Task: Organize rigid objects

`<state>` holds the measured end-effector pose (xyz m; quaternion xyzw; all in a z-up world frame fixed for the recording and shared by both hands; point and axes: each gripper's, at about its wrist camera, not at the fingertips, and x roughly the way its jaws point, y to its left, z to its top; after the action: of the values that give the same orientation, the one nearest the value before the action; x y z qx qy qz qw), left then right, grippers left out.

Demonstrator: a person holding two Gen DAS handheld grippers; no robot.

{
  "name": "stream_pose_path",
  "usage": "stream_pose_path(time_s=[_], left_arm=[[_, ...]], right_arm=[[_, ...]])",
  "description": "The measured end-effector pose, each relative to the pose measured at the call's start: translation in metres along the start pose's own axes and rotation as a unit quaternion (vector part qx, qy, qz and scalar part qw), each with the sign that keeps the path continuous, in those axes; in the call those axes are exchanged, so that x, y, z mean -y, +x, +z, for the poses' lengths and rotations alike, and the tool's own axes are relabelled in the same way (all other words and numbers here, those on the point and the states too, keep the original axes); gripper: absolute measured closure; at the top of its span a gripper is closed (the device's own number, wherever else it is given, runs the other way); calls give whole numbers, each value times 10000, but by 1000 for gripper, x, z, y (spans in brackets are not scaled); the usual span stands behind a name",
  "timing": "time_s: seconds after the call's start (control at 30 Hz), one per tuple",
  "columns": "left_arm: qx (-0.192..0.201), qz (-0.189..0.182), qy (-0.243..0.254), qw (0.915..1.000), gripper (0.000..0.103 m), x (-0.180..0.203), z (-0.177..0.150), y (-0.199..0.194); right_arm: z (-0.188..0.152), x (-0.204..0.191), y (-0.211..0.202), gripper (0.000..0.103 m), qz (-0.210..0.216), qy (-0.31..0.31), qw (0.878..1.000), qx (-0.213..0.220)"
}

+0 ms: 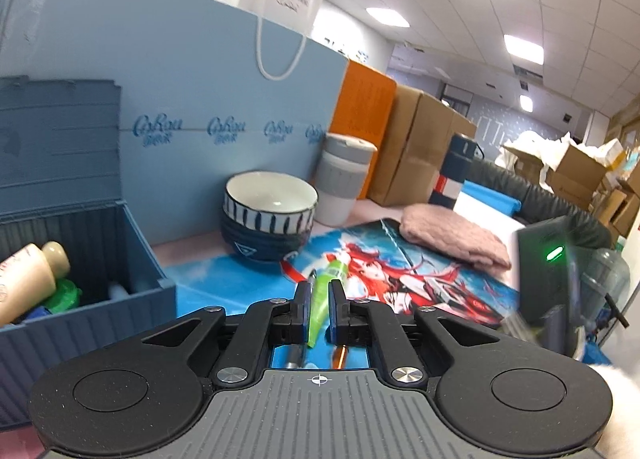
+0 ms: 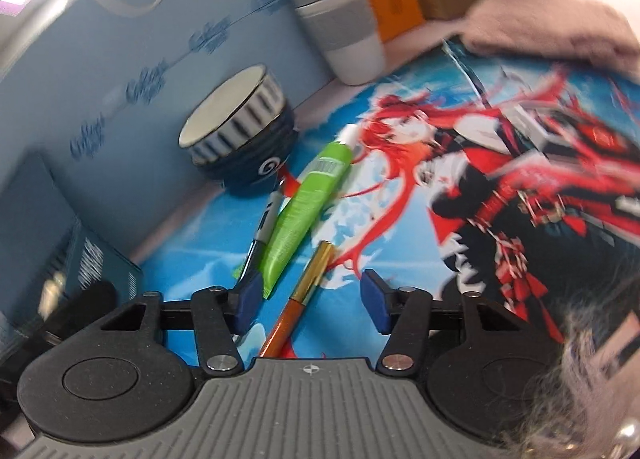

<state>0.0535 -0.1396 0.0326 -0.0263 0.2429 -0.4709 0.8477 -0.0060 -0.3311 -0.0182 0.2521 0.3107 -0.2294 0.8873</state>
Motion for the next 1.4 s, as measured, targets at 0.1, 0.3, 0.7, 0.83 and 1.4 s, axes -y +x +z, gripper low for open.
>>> stream_pose_path(time_s=[0.1,0.3,0.7,0.83,1.4], left_arm=[[121,-62,-82,9999,93,-4,4,-7],[327,-115,-267,9990,88,-14,13,-22],[856,954,-602,9899,21,-63,28,-70],[959,1461,-922,9803,18,-88,29,-83],[623,2736,-1147,9529,8,-131,24,-104]], right_arm=[[-7,-19,8,64,-533,-627,9964,225],[-13,-25,7,90,-410,-948,9944,231],[-14,-39,-51,92,280,-1089,9885,1010],[-13,-51,-63,92,350,-1250,9839,1229],[11,-143,-111,92,1270,-1654,9482,2396]])
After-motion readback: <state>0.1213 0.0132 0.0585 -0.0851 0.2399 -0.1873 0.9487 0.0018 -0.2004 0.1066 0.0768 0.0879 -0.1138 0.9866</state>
